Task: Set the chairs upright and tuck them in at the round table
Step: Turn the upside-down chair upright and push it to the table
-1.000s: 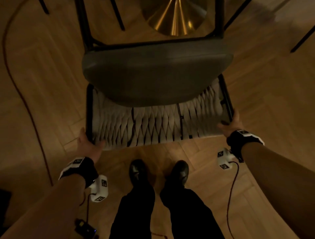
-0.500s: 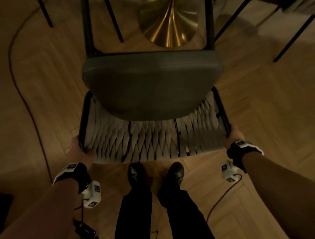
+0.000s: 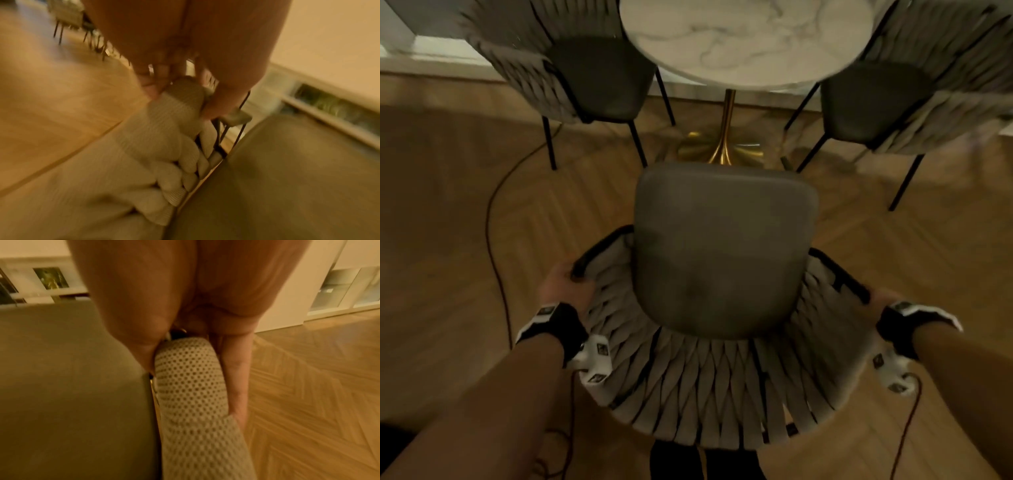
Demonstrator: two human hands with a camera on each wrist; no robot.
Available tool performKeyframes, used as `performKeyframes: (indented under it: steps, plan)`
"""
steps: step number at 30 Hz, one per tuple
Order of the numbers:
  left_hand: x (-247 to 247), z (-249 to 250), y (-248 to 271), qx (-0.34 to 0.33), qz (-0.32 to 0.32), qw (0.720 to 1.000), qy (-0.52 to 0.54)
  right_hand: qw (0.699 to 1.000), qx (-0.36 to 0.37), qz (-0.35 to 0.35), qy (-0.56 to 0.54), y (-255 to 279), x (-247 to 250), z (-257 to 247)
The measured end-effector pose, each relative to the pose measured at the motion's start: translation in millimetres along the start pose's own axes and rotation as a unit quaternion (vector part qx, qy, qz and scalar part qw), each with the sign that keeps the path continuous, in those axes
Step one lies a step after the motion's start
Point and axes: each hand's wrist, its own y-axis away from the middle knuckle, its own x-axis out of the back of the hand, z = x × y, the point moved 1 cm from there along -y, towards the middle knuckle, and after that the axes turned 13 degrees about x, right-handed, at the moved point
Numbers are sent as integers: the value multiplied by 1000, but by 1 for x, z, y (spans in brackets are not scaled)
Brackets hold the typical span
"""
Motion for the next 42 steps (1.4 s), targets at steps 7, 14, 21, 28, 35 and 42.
performKeyframes:
  steps: [7,14,21,28,35,42]
  plan:
    - [-61,-104,-14,63,-48,997,-4,1000,6,-16,8,-17,30,-18]
    - [-52,-81,5,13,-31,999,-24,969,-20,113,-220,13,44,-9]
    - [-52,-61,6,-82,-41,995,50,930,-75,12,-359,92,-82,9]
    - [-76,-62,1,-66,-44,996,30,885,-141,52,-441,57,-75,-14]
    - [-86,-26,-18,-70,-41,997,-10,910,-105,71,-394,53,-46,-36]
    - [-74,21,15,-70,-64,994,-55,928,-103,71,-351,23,-25,-23]
